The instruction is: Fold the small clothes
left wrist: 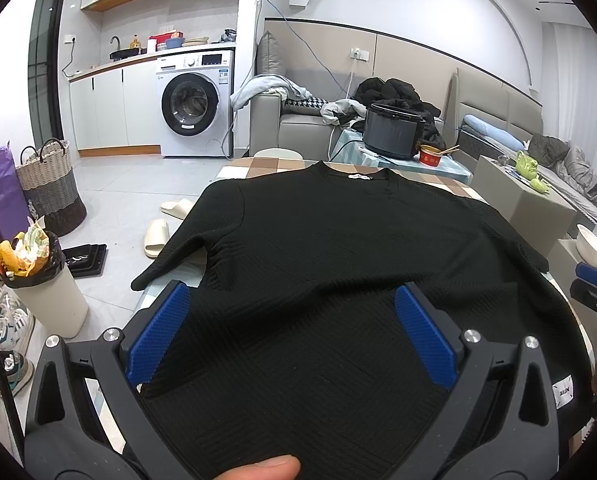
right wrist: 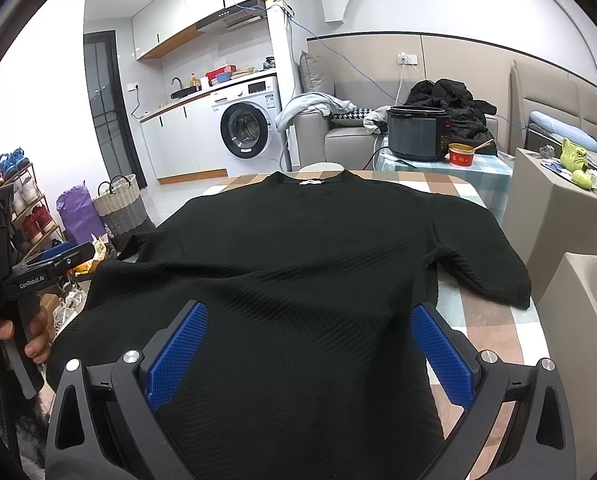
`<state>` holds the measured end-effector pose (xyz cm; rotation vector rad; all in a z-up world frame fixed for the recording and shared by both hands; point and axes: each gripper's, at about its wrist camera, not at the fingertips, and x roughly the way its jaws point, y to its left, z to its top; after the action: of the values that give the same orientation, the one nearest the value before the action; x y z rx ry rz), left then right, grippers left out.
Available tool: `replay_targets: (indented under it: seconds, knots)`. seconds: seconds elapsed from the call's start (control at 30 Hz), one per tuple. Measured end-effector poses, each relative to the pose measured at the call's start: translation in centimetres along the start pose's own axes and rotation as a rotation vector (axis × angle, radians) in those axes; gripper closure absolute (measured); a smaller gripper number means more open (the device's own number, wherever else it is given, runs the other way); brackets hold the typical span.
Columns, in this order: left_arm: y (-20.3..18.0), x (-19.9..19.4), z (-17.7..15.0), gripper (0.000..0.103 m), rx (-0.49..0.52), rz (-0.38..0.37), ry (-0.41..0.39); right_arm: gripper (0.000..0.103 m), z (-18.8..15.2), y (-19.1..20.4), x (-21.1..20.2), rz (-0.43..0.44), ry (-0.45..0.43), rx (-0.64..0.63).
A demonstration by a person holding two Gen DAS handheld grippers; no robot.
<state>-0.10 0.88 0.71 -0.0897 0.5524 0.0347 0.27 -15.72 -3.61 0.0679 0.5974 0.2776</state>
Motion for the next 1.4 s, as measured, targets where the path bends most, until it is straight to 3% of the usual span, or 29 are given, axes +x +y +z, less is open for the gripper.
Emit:
replay_targets:
  seconds: [0.6, 0.73, 0.97, 1.13, 1.4]
  knots:
    - [0.3, 2.3, 0.1, 0.001, 0.002, -0.008, 0.056, 0.0, 1.9, -1.0, 1.5, -0.02, 0.033, 0.04]
    - [1.0, 3.1, 1.2, 0.001, -0.028, -0.008, 0.052, 0.0, 2.6, -3.4, 1.8, 0.009, 0.061, 0.16]
    - [1.0, 5.2, 2.8, 0.001, -0.033, -0.016, 0.059, 0.0, 3.0, -7.3, 2.2, -0.033, 0.089, 0.29]
    - [0.3, 7.2, 3.3, 0.001, -0.005, -0.016, 0.064, 0.02, 2.8, -9.8, 3.2, -0.041, 0.129, 0.37]
    - [-0.8, 10.1, 4.0, 0.002, 0.021, -0.04, 0.083, 0.023, 1.3, -16.7, 4.8, -0.168, 0.162, 0.634]
